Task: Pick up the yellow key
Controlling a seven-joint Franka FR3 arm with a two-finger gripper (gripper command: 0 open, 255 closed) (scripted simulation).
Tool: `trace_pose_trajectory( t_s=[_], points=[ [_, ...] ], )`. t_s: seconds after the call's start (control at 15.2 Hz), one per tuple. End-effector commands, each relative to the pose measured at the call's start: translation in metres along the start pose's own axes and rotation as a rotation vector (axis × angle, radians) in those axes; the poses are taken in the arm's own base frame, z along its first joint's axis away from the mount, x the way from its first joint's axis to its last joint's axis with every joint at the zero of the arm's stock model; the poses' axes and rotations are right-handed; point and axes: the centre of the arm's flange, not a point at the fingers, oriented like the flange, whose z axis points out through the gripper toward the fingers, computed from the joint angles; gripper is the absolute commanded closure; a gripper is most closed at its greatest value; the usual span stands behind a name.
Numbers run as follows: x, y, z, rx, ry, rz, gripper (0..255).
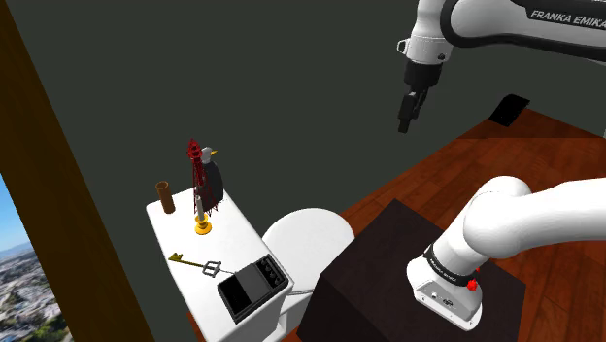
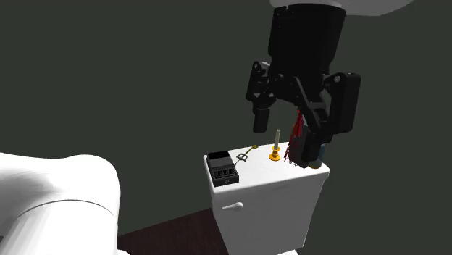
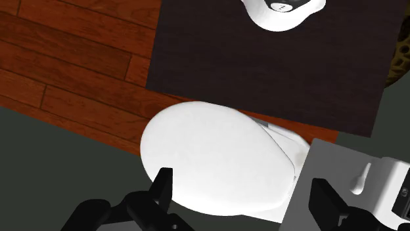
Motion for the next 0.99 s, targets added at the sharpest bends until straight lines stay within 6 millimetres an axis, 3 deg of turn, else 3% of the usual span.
trace_pose_trajectory(
  t_s=[0.0,0.92],
  points=[
    [0.0,0.0,0.0,0.0,0.0,0.0,0],
    [0.09,-0.14,0.081,-0.027,0.039,-0.048,0]
  ],
)
